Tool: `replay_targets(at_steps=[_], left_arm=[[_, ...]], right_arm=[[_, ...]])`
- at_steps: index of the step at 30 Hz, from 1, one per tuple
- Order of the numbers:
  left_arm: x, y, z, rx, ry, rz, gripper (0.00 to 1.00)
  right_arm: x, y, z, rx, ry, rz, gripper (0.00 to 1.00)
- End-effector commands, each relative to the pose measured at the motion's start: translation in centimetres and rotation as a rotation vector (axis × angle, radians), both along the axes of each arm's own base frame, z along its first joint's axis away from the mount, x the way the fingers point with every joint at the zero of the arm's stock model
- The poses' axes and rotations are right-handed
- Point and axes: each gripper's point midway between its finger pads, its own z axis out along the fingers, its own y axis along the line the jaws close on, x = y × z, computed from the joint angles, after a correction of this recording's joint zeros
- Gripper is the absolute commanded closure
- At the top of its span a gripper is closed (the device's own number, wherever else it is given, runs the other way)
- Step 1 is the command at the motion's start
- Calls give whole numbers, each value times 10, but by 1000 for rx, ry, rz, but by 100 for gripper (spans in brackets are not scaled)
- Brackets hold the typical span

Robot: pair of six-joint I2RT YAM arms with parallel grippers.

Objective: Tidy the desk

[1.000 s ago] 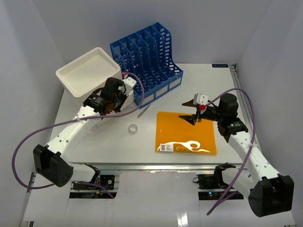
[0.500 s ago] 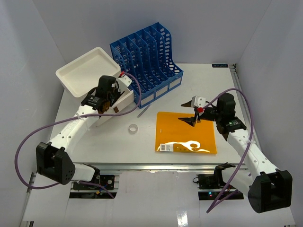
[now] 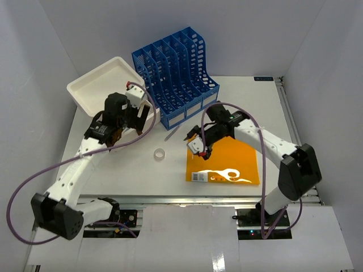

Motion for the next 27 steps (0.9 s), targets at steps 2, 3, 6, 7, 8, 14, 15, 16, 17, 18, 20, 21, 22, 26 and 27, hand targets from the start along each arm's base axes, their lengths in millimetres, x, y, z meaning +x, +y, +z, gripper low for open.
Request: replay_targets(at_steps=[2,3,6,7,8,14,15,16,17,18,20,21,22,26,27], left_arm=[[-68,-31,31,-465,12,-39,2],[-77,-30,33,-499,9,-38,2],[-104,-20,39,-580,-25,-2,2],[-112,-18,41,-624,-28,14,2],[-119,-16,43,-654,-36,21,2],[-147,-9,42,-754,-33,46,2],[-151,-9,42,-765,-34,44,2],[-154,-9,43,-775,-39,38,2],[-157,-8,43,-779,-42,37,2],[-160,-7,42,-783,-44,36,2],[-165,-6,41,-786,-39,38,2],[-166,-5,39,-789,-35,40,2],[-168,-5,38,-792,-31,41,2],[-171,-6,32,-810,-17,41,2],[-172,-6,32,-814,-18,40,2]], right_arm=[[24,43,-43,-199,4,36,29],[29,54,-47,-211,3,30,30],[53,85,-58,-243,4,-25,34],[61,92,-62,-248,1,-41,35],[67,96,-71,-266,7,-61,36],[105,115,-87,-272,-24,-177,38],[108,115,-90,-278,-29,-190,38],[112,114,-94,-288,-38,-199,39],[114,111,-98,-304,-46,-206,39],[116,108,-102,-319,-53,-213,40],[119,102,-107,-346,-75,-216,42],[119,98,-113,-363,-79,-216,43],[119,94,-119,-382,-81,-216,44],[117,84,-136,-433,-86,-211,46],[117,83,-139,-439,-85,-210,47]])
